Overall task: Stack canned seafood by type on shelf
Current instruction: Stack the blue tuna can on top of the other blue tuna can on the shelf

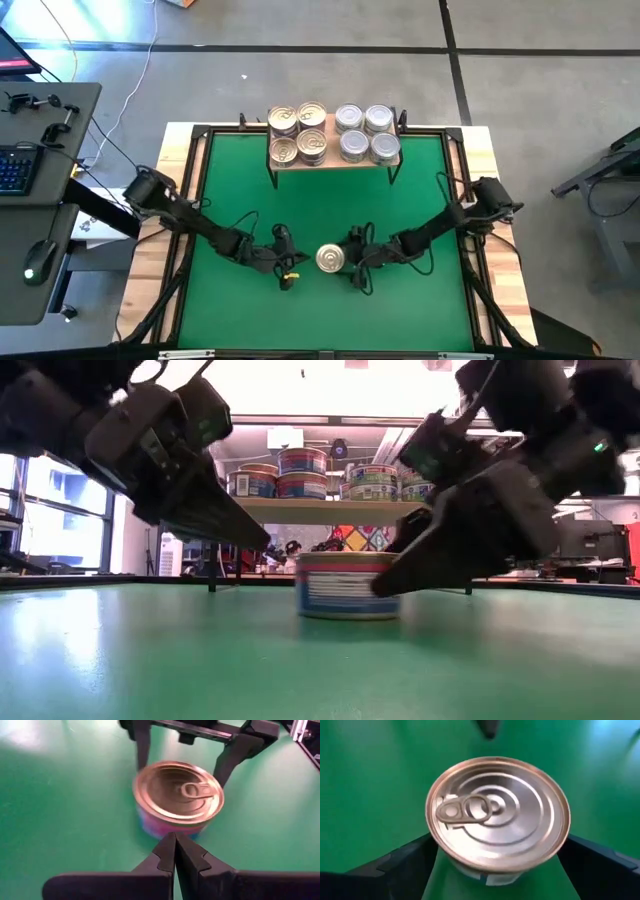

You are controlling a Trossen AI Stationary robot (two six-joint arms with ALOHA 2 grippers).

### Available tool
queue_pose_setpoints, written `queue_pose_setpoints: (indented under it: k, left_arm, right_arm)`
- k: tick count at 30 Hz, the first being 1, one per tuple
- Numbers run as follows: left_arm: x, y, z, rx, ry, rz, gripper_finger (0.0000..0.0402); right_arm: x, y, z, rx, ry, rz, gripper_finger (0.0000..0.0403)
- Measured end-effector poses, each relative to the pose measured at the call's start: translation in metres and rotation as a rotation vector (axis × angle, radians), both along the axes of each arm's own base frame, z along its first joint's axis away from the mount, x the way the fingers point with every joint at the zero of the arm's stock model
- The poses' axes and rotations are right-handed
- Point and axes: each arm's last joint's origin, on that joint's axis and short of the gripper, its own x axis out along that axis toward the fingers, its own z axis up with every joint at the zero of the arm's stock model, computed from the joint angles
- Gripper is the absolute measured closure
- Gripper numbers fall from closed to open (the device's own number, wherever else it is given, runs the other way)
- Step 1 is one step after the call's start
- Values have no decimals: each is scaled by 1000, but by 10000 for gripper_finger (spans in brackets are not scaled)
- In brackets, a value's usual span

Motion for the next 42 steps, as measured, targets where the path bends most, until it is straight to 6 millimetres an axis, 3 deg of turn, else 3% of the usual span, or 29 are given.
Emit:
queue_pose_setpoints:
  k: [7,11,14,22,26,29,42]
  left_arm:
    - [3,0,-8,17,1,-3,398]
    - [1,0,-3,12,13,-54,363]
    - [0,0,-5,-17,41,-60,312]
    - [2,7,-20,-25,101,-1,122]
    - [1,10,-27,56,127,18,64]
    - [7,12,-28,100,54,67,52]
    - [27,13,-52,218,-72,-2,50]
  right_arm:
    - [12,-18,-21,44,-29,-19,17]
    - [18,-22,-27,52,-46,-21,32]
    - [18,-23,-28,54,-46,-20,41]
    - [18,-22,-27,63,-51,-23,45]
    - [18,-22,-28,69,-50,-25,45]
    - [18,-22,-27,84,-50,-33,45]
    - [17,-23,-29,78,-38,-32,45]
